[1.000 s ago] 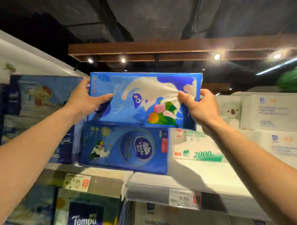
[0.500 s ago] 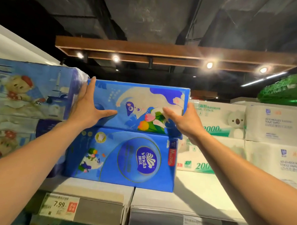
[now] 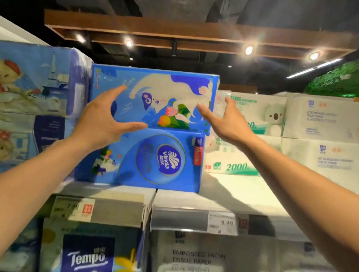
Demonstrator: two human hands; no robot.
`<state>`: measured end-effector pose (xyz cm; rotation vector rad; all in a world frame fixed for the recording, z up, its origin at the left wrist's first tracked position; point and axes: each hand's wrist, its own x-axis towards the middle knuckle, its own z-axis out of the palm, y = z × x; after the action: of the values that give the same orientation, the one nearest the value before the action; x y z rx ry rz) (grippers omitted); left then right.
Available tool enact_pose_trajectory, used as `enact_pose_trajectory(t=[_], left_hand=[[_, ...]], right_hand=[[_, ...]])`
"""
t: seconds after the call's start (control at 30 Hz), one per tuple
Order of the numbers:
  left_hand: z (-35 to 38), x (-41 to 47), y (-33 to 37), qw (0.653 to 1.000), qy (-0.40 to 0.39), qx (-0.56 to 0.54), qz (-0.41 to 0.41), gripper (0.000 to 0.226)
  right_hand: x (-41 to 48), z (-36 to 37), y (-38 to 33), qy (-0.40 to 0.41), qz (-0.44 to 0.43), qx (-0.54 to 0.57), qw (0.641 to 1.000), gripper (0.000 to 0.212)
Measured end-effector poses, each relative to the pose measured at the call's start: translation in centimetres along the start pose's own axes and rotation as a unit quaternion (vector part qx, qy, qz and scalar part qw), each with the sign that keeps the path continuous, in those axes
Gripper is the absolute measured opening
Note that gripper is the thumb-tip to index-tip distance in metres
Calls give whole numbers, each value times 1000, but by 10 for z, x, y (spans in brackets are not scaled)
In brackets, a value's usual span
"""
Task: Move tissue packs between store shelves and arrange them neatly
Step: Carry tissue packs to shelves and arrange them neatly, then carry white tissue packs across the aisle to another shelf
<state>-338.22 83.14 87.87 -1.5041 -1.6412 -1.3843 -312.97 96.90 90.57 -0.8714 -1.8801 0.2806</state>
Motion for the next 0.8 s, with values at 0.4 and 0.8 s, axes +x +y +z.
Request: enact_pose_trajectory(t=[0.4, 0.8], left_hand=[[48, -93, 124, 969, -195, -37, 144, 93], [110, -244, 301, 918, -300, -158, 206, 102]], right_hand=[[-155, -89, 41, -59, -76, -193, 976, 74], [-347, -249, 127, -31, 98, -240, 965, 73]])
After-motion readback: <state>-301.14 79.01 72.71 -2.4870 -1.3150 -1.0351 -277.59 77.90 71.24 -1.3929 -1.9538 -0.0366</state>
